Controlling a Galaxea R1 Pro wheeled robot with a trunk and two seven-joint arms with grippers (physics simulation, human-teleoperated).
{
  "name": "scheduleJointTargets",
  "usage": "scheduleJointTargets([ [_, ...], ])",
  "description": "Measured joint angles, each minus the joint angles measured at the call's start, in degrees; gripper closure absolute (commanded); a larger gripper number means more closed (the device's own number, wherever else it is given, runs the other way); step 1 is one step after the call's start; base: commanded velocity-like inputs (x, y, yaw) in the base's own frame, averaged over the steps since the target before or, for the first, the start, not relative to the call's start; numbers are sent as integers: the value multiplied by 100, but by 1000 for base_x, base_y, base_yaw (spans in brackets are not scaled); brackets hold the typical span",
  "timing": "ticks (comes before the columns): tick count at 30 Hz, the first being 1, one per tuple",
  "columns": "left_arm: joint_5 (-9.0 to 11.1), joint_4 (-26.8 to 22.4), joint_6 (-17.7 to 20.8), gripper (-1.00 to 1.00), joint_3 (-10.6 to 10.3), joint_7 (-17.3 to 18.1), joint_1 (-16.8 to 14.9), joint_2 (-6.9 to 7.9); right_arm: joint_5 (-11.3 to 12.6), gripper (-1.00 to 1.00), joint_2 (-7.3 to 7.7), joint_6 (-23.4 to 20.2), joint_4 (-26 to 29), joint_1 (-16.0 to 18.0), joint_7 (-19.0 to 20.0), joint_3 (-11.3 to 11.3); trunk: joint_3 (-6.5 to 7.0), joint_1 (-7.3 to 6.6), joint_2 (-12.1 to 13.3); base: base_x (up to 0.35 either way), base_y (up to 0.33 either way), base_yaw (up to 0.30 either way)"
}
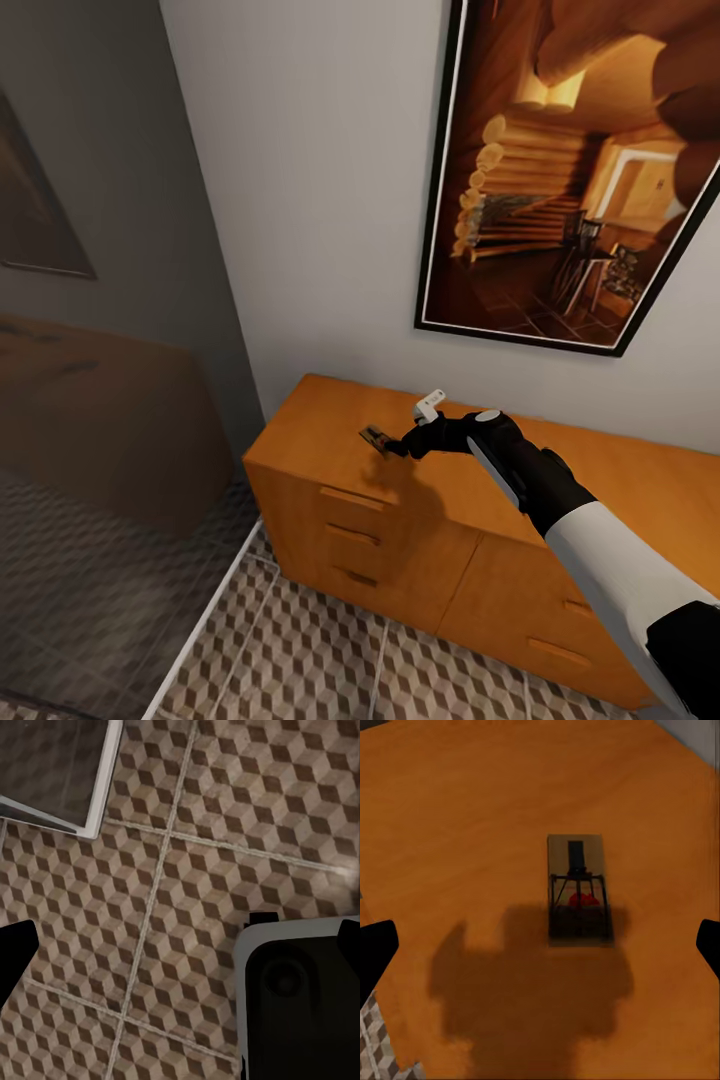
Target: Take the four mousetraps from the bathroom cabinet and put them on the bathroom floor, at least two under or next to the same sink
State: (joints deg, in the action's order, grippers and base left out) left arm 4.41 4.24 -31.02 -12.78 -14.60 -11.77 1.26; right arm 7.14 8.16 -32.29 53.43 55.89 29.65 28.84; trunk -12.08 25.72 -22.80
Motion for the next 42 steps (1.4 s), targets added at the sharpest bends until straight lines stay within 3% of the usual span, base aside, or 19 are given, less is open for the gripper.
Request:
scheduleJointTargets([
  [16, -1, 0, 0, -100, 0, -1, 0, 0, -8, -100, -1, 33, -202, -3, -9, -1, 0, 3, 1, 81, 0, 0],
  [27, 1, 2, 0, -100, 0, -1, 0, 0, -2, -100, -5, 492, -594, -1, -12, -3, 0, 3, 0, 2, 0, 0],
  [42, 0, 2, 0, -100, 0, -1, 0, 0, 0, -100, -7, 571, -680, -3, 2, -4, -1, 3, 0, 0, 0, 0],
])
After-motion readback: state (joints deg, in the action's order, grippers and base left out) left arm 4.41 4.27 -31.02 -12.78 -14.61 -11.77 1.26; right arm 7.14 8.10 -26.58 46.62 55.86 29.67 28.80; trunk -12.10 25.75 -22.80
